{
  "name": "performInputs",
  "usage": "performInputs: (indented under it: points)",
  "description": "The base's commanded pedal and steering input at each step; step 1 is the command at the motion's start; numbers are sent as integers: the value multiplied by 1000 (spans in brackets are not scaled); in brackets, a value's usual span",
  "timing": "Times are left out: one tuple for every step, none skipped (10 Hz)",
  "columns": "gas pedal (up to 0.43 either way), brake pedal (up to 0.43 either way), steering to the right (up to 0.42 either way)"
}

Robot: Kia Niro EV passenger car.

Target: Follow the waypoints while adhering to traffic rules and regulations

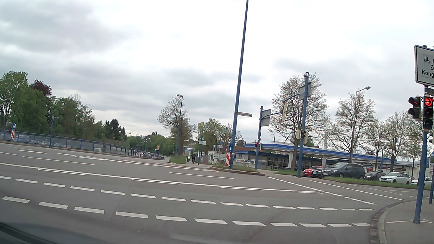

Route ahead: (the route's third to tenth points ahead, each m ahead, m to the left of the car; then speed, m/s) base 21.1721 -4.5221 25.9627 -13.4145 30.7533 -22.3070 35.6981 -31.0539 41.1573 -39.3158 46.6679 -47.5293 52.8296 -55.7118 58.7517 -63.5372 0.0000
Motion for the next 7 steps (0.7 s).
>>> performInputs:
  points:
    - [0, 244, 33]
    - [0, 244, 33]
    - [0, 244, 33]
    - [0, 244, 33]
    - [0, 244, 33]
    - [0, 244, 33]
    - [0, 244, 33]
